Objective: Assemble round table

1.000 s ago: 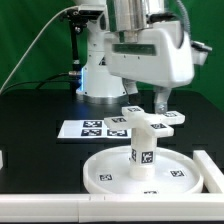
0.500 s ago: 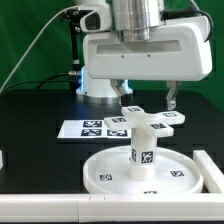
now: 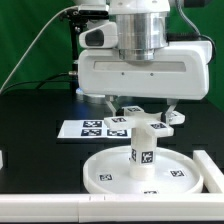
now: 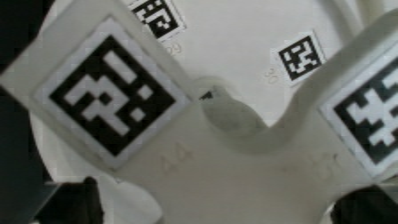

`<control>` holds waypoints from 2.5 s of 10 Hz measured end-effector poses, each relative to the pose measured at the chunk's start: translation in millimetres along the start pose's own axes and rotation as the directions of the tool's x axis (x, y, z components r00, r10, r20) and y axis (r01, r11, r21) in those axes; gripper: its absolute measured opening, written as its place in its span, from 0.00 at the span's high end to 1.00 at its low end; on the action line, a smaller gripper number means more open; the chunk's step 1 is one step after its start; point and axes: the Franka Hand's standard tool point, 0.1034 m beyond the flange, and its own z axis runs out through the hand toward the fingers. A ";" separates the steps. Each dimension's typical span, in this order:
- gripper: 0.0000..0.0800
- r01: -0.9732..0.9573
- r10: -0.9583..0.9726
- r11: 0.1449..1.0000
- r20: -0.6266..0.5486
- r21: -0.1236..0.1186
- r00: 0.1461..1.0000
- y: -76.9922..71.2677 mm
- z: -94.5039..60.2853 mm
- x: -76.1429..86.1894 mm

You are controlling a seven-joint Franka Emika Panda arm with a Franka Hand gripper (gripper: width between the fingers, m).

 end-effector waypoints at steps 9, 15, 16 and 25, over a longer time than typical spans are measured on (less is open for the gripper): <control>0.44 -0.299 0.299 0.954 -0.004 0.002 0.954 -6.2 2.0 1.8; 0.44 -0.739 0.740 0.672 -0.005 0.042 0.672 -5.6 2.4 2.3; 0.44 -0.770 0.771 0.637 -0.003 0.046 0.637 -5.6 2.4 2.3; 0.19 -0.766 0.765 0.638 0.053 0.076 0.642 -13.2 -47.0 1.9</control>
Offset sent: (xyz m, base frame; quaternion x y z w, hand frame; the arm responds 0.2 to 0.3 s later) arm 0.0000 0.0000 0.0000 0.0000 0.0000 0.0650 0.9979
